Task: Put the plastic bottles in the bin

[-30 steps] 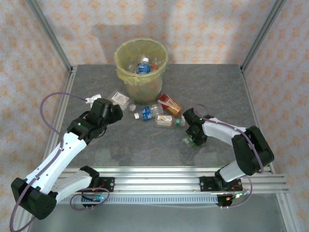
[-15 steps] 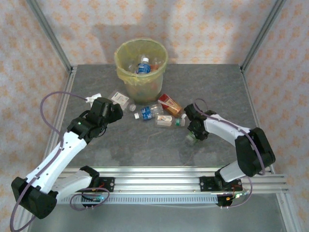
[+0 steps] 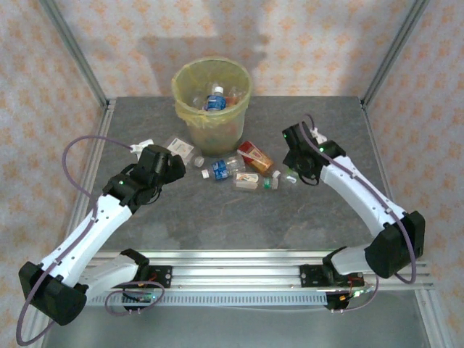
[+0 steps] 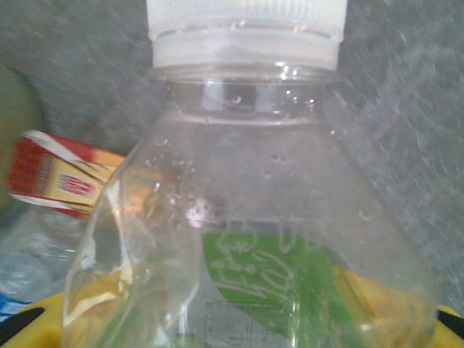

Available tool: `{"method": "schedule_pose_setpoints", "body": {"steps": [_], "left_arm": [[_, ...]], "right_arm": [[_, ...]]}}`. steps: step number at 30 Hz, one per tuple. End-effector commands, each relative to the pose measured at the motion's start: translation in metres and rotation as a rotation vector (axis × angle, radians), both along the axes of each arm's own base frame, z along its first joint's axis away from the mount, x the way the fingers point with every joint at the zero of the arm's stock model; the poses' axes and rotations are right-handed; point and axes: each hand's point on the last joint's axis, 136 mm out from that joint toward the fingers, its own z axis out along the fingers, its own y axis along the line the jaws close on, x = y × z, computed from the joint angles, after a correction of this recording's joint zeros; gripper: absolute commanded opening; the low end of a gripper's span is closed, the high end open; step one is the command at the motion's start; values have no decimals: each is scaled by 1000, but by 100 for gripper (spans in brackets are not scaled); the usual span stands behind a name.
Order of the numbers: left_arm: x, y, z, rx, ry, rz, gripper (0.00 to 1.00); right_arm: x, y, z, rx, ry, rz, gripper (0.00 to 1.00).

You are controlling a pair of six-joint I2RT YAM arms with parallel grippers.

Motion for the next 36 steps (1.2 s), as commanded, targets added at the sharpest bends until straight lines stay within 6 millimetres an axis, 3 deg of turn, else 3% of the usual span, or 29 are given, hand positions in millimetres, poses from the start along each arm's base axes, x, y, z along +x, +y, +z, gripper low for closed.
{"method": "schedule_pose_setpoints", "body": {"steps": [1, 11, 20, 26, 36], "left_arm": [[1, 3, 9, 25, -22, 14, 100], [1, 4, 11, 22, -28, 19, 100], [7, 3, 20, 21, -60, 25, 100], [8, 2, 19, 15, -65, 23, 100], [9, 1, 18, 17, -63, 22, 100]], "right_arm": [[15, 11, 33, -33, -35, 115, 26], [92, 82, 147, 109, -307, 314, 26], [146, 149, 219, 215, -517, 447, 26], [177, 187, 229, 286, -614, 506, 26], [209, 239, 198, 324, -666, 587, 32]]}}
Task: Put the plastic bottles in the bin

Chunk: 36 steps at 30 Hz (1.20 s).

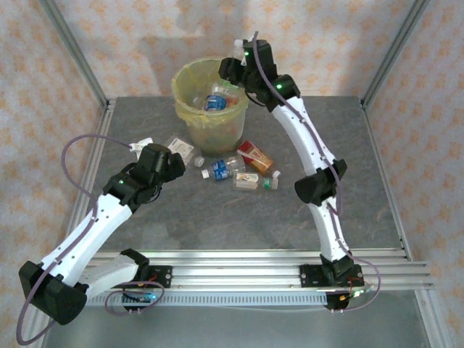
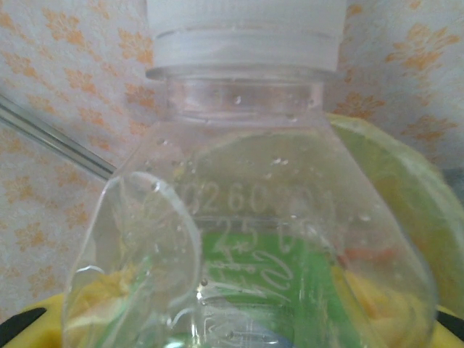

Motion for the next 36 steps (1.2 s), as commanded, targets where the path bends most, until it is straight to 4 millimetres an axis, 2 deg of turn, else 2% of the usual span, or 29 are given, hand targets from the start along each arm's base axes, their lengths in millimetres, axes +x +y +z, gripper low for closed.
{"method": "schedule_pose_setpoints", "body": {"steps": [1, 6, 8, 11, 12, 14, 19, 28, 34, 36], "left_arm": [[6, -1, 13, 5, -43, 7, 100], [7, -2, 13, -5, -46, 8, 100], [7, -3, 13, -5, -46, 7, 100], [8, -3, 14, -7, -49, 8, 100], [8, -4, 15, -9, -52, 9, 100], [9, -3, 16, -13, -56, 13, 100], [9, -1, 17, -19, -60, 36, 100], [10, 14, 13, -17, -32, 109, 100], [23, 25, 6, -53, -16, 166, 100], [30, 27, 1, -74, -7, 183, 100]], "right_arm": [[1, 27, 19, 39, -103, 71, 33], [6, 45, -3, 15, -98, 97, 39], [9, 48, -11, 7, -89, 99, 44], [11, 48, -22, -12, -73, 97, 56], [11, 47, -23, -18, -73, 93, 62], [11, 45, -22, -31, -75, 86, 69], [7, 35, -10, -62, -97, 66, 84], [-15, 13, 25, -107, -131, 43, 88], [-36, -12, 45, -144, -118, 2, 100], [-45, -22, 46, -166, -93, -22, 99]]}}
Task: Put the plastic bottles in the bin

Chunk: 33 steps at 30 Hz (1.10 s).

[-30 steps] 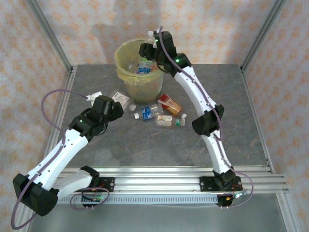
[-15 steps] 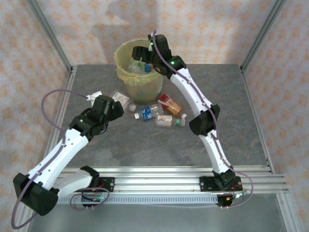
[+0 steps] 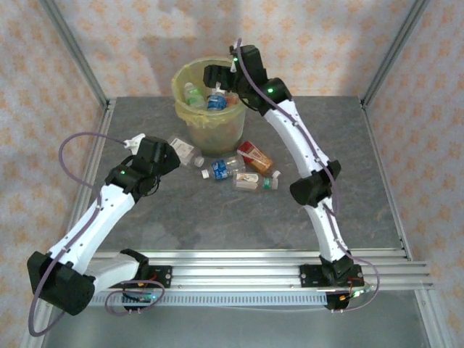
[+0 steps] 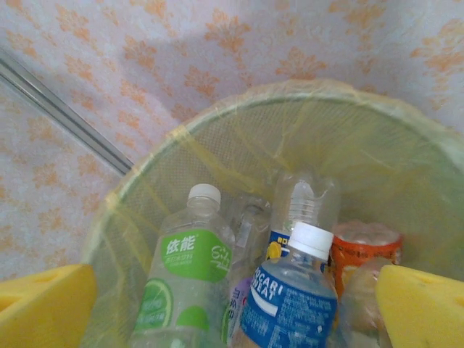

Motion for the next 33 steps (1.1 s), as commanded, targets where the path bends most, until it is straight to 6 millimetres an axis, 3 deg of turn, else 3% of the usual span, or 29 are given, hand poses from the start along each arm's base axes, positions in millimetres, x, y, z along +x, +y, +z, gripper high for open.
{"method": "schedule_pose_setpoints", "body": {"steps": [1, 11, 19, 25, 33], "left_arm": [[16, 2, 7, -51, -37, 41, 100], [62, 4, -37, -200, 11, 106, 100], [81, -9, -74, -299, 47, 127, 100], [95, -11, -89, -322, 55, 167, 100], [120, -14, -104, -309, 73, 177, 100]], "right_arm": [[-29, -38, 45, -21, -32, -75, 99], [-70, -108, 20, -157, 57, -278, 99], [-117, -162, -21, -166, 76, -403, 99], [-142, -181, -51, -161, 132, -434, 99], [-157, -191, -70, -163, 172, -447, 99]]}}
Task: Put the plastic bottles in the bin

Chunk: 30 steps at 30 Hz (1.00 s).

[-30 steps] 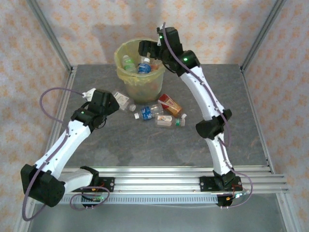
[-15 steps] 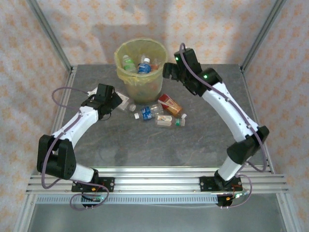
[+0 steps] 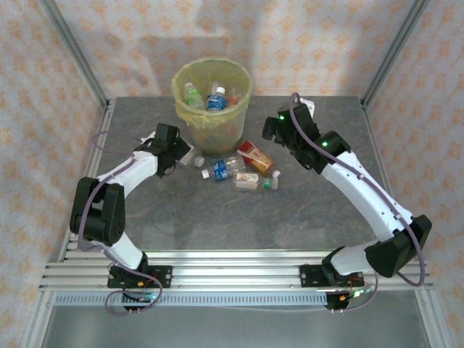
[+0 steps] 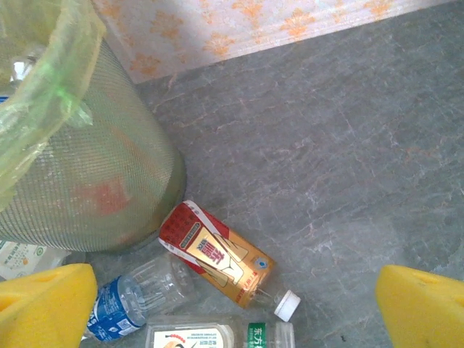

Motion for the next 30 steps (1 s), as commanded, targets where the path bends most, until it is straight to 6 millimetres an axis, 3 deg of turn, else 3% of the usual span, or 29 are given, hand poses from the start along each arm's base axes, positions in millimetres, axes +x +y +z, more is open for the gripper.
{"method": "schedule_pose_setpoints", "body": {"steps": [1, 10, 18, 30], "left_arm": [[22, 1, 10, -8, -50, 31, 100], [47, 3, 2, 25, -19, 59, 100], [61, 2, -28, 33, 52, 69, 100], [32, 28, -55, 42, 144, 142, 96]], "right_arm": [[-3, -10, 3, 16, -25, -48, 99], [-4, -11, -5, 18, -10, -57, 99], [-5, -11, -7, 23, -8, -60, 99], [-4, -10, -6, 32, -9, -61, 99]]}}
